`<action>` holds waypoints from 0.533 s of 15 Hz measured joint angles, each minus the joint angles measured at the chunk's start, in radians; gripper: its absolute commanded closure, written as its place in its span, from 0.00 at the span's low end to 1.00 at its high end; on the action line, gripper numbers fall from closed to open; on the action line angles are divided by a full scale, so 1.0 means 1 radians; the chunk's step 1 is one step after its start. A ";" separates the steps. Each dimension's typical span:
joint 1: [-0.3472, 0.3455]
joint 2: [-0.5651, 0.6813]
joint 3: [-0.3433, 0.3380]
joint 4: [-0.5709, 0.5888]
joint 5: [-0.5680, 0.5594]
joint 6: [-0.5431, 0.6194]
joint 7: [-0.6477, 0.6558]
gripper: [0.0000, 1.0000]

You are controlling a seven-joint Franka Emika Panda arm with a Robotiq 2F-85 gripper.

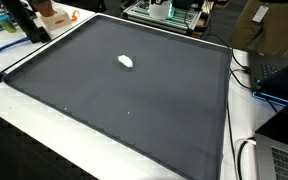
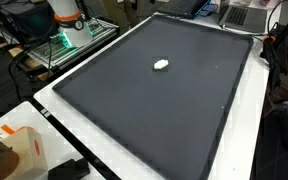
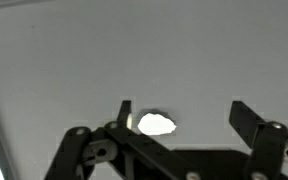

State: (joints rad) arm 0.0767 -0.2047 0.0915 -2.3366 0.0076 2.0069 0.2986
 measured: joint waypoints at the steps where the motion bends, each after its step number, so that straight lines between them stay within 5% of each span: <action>1: -0.008 0.002 -0.010 0.016 0.000 -0.038 -0.028 0.00; 8: -0.014 0.004 -0.005 0.028 0.001 -0.048 -0.036 0.00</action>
State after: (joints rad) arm 0.0626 -0.2011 0.0867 -2.3091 0.0082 1.9592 0.2629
